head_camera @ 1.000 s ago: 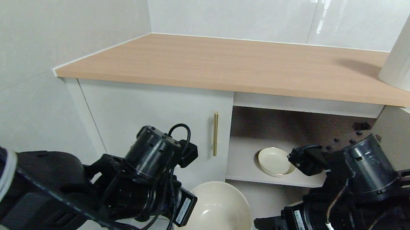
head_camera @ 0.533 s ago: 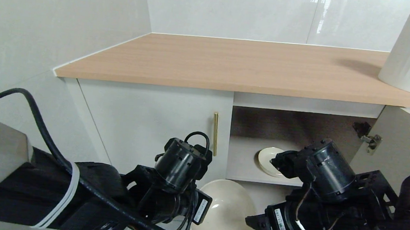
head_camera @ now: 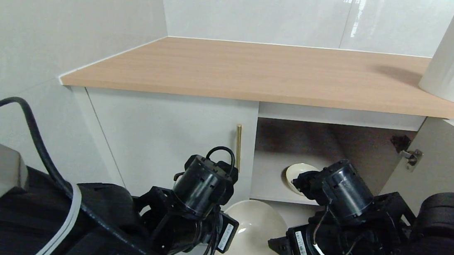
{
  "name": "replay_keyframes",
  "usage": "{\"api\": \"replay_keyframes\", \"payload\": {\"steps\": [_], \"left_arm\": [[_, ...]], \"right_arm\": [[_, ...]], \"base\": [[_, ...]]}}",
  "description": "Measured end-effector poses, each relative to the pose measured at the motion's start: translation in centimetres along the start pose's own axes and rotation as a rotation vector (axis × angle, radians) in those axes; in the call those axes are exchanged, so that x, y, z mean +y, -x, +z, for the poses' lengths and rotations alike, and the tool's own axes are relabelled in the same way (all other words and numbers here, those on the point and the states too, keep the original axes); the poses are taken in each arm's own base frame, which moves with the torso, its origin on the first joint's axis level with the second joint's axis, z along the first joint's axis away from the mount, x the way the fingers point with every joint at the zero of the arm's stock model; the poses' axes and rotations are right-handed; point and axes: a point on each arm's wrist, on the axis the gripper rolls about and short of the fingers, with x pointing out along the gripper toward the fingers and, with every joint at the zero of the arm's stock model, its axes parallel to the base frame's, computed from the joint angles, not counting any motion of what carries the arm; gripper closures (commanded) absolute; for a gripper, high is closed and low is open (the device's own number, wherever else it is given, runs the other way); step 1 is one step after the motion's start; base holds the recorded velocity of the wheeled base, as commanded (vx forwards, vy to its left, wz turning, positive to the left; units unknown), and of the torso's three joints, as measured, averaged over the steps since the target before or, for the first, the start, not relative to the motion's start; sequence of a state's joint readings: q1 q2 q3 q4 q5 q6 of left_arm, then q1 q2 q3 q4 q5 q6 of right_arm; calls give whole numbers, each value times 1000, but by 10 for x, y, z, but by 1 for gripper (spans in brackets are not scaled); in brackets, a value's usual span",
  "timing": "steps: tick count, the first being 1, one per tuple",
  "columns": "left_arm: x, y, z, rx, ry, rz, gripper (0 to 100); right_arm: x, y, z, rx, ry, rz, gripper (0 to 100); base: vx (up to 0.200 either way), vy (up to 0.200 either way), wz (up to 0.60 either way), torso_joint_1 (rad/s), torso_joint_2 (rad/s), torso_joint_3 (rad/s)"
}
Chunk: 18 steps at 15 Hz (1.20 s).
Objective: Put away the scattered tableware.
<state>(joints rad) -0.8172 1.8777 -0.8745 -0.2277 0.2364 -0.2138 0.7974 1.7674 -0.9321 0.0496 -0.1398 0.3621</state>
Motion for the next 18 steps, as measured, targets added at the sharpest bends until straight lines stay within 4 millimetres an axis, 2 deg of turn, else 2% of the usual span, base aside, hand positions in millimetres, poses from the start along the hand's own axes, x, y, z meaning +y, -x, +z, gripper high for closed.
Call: {"api": "replay_keyframes", "payload": {"steps": [10, 11, 18], "left_arm": [[-1, 1, -2, 3, 0, -4, 100], [-1, 1, -2, 3, -1, -3, 0], [1, 8, 0, -23, 7, 1, 0]], "right_arm": [[0, -5, -2, 15, 1, -5, 100], [0, -5, -2, 15, 2, -6, 100], [-1, -6, 0, 11, -32, -9, 100]], "base": [[0, 0, 0, 0, 0, 0], [0, 0, 0, 0, 0, 0], [0, 0, 0, 0, 0, 0]]}}
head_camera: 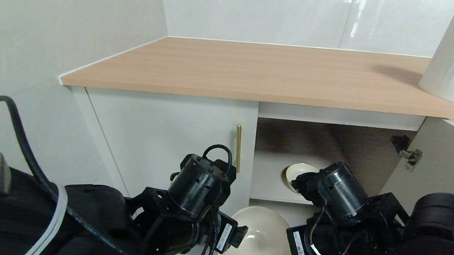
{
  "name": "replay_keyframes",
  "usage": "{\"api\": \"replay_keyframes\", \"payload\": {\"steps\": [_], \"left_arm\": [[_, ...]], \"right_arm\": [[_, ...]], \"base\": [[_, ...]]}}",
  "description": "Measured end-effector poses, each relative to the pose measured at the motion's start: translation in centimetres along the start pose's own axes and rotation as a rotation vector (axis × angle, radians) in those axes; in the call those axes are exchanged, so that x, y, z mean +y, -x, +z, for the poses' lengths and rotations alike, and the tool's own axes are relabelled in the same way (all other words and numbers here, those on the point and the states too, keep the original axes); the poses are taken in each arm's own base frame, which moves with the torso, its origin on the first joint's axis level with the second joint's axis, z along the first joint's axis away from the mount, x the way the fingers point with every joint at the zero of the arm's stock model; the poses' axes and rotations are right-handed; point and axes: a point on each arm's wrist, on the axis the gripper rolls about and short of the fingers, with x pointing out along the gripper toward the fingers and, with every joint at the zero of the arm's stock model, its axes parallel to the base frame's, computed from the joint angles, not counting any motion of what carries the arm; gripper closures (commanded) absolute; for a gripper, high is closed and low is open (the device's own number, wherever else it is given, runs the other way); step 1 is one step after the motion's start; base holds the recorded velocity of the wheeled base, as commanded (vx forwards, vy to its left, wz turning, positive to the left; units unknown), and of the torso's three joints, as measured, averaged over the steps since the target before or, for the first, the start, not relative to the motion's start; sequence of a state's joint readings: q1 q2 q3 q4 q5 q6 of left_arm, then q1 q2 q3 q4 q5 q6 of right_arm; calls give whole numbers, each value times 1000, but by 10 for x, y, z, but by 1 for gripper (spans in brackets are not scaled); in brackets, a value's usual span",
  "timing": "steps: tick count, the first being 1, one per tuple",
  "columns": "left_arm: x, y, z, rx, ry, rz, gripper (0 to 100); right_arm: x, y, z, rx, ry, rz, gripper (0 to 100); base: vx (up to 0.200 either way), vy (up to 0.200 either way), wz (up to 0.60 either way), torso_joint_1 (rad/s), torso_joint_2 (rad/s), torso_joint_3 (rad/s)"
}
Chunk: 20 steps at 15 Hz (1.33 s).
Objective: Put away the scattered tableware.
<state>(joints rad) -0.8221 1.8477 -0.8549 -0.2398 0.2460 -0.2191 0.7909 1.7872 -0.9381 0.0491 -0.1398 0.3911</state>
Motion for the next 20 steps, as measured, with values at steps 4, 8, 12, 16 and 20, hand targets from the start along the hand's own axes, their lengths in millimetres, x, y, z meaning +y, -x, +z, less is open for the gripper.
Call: {"api": "replay_keyframes", "payload": {"steps": [4, 8, 12, 16, 20], "left_arm": [[3, 14, 6, -45, 28, 9, 0], [6, 26, 12, -83, 44, 3, 0], [7, 28, 13, -89, 47, 2, 0], [7, 28, 13, -87, 46, 1, 0], [7, 28, 12, -84, 45, 1, 0]], "right_arm": [[-22, -9, 25, -49, -174, -47, 100], [-57, -26, 52, -109, -396, -155, 100], [-85, -47, 68, -150, -548, -241, 100], [-108, -63, 79, -198, -637, -274, 100], [-125, -74, 84, -272, -670, -293, 100]], "base": [[0, 0, 0, 0, 0, 0], [0, 0, 0, 0, 0, 0], [0, 0, 0, 0, 0, 0], [0, 0, 0, 0, 0, 0], [0, 0, 0, 0, 0, 0]]}}
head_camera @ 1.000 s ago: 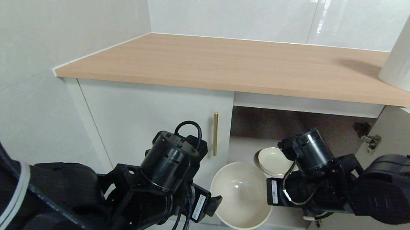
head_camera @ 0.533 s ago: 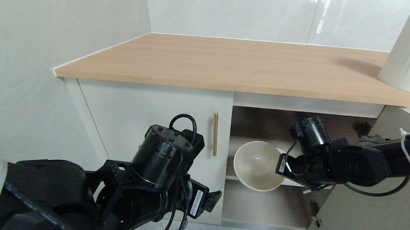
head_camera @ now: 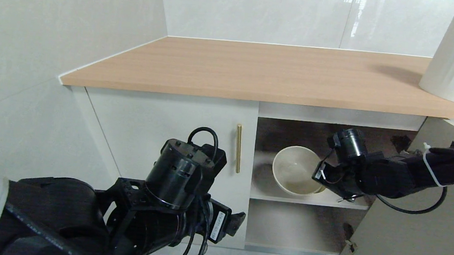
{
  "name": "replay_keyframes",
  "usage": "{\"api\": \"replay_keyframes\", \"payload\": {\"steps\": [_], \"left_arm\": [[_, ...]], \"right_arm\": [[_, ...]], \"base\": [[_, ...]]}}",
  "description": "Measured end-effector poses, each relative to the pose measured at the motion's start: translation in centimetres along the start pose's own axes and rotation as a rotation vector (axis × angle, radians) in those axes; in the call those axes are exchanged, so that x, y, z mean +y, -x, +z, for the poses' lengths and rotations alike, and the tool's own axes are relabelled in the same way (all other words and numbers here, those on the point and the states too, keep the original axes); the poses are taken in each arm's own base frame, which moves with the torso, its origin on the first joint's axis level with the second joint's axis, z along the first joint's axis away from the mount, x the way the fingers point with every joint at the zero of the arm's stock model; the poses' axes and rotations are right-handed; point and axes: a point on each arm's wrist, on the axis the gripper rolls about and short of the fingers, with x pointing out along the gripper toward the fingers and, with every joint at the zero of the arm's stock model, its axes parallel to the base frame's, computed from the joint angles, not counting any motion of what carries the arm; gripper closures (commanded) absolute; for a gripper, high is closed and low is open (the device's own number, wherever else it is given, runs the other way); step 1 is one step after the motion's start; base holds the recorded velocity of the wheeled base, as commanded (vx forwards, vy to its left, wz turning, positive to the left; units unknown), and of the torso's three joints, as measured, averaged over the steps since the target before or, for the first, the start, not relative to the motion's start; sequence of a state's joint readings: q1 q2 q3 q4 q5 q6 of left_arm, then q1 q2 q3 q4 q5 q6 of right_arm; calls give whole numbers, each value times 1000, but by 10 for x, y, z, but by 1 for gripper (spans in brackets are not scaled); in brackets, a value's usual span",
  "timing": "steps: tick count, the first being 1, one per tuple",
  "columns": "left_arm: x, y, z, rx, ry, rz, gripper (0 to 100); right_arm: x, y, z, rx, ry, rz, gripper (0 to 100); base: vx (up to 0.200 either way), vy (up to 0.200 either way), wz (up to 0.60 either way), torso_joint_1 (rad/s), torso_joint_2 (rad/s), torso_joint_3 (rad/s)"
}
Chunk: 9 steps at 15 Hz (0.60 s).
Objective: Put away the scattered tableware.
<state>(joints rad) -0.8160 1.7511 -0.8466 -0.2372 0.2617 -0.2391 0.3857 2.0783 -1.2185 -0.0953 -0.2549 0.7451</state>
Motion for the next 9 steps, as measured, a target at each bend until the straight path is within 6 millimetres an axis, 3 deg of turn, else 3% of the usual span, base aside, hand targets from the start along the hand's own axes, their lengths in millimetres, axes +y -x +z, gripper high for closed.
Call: {"api": "replay_keyframes", "payload": {"steps": [9], "left_arm": [[0, -1, -1, 5, -2, 2, 0]], "right_arm": [[-14, -35, 9, -93, -59, 7, 100]], "base": [[0, 0, 0, 0, 0, 0]]}}
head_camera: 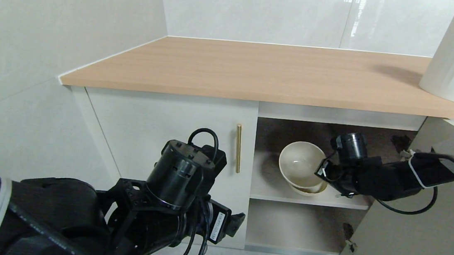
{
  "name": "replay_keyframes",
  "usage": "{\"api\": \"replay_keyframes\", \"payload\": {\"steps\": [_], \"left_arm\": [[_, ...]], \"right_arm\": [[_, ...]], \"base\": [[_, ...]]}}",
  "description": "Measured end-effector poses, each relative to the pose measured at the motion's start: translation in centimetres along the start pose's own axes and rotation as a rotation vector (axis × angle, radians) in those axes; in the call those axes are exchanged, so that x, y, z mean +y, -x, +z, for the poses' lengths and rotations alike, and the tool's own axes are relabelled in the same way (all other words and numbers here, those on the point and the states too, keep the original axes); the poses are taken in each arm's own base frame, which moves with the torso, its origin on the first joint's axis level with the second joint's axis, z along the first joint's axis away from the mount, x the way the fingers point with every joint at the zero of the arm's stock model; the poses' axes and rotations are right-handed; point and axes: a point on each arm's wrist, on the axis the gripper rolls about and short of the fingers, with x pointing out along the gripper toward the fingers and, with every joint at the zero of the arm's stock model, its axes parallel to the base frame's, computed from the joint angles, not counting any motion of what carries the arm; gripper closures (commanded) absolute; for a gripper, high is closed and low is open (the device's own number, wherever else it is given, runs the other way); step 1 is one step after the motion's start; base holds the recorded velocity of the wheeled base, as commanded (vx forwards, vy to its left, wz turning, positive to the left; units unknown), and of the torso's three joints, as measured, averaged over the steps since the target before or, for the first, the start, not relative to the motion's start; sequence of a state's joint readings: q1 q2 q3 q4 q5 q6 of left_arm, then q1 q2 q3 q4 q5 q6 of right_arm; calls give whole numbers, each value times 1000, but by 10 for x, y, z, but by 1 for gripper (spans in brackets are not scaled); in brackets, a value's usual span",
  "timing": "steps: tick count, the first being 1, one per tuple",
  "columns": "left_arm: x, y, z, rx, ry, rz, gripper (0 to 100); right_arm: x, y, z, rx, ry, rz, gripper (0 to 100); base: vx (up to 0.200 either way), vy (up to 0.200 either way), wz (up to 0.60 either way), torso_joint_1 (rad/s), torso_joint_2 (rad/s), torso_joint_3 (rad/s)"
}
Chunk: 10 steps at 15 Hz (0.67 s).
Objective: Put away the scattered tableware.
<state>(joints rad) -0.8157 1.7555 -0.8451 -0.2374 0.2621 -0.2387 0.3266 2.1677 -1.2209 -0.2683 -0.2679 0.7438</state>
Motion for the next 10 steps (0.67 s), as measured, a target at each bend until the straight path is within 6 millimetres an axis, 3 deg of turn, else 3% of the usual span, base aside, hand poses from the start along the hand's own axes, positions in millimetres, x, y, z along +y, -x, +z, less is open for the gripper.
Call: {"api": "replay_keyframes", "payload": {"steps": [10], "left_arm": [[0, -1, 0, 2, 0, 0, 0]], "right_arm": [[-17, -32, 3, -24, -25, -54, 100]], "base": [[0, 0, 0, 0, 0, 0]]}}
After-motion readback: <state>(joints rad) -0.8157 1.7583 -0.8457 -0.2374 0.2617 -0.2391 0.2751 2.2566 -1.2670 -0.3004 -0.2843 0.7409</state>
